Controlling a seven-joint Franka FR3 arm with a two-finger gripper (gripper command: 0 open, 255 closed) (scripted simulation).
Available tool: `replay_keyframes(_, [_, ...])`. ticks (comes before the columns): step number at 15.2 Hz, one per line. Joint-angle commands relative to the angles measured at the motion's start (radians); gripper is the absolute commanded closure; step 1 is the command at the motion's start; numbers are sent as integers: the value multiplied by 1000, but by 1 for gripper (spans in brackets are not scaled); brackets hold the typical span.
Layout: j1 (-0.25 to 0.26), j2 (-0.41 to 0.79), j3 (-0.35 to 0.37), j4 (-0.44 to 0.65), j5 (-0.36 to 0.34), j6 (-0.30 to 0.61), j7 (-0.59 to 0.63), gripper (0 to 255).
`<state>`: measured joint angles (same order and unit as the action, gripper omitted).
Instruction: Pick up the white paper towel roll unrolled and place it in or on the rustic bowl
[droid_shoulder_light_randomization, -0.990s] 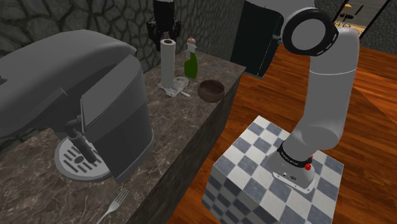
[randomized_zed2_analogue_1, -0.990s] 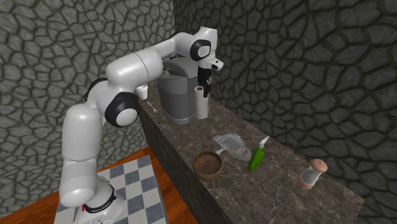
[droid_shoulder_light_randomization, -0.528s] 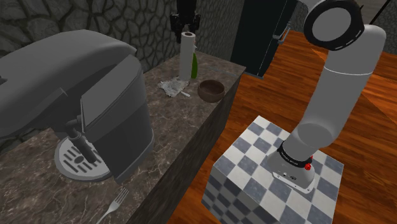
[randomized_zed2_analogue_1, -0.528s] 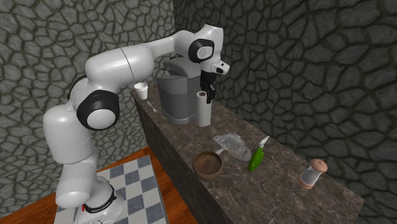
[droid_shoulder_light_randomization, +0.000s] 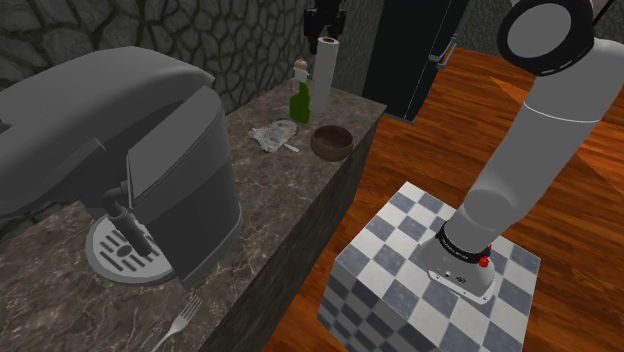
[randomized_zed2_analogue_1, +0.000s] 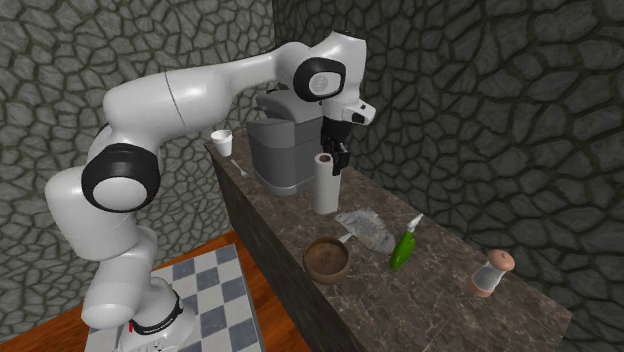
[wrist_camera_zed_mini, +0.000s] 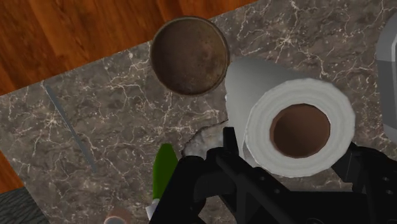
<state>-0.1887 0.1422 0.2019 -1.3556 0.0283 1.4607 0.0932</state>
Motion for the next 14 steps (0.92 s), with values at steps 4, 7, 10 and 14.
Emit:
replay_keyframes(4, [-69,-33,-50,-7,8,-32,-117,255])
replay_keyframes(7, [-93,-45,-69,-21,9,-31,-160,255])
replay_keyframes(10, [-94,-62,-70,-85,11,16,-164,255])
replay_keyframes(14, [-95,-79,-70,-162,14,76,-168,255])
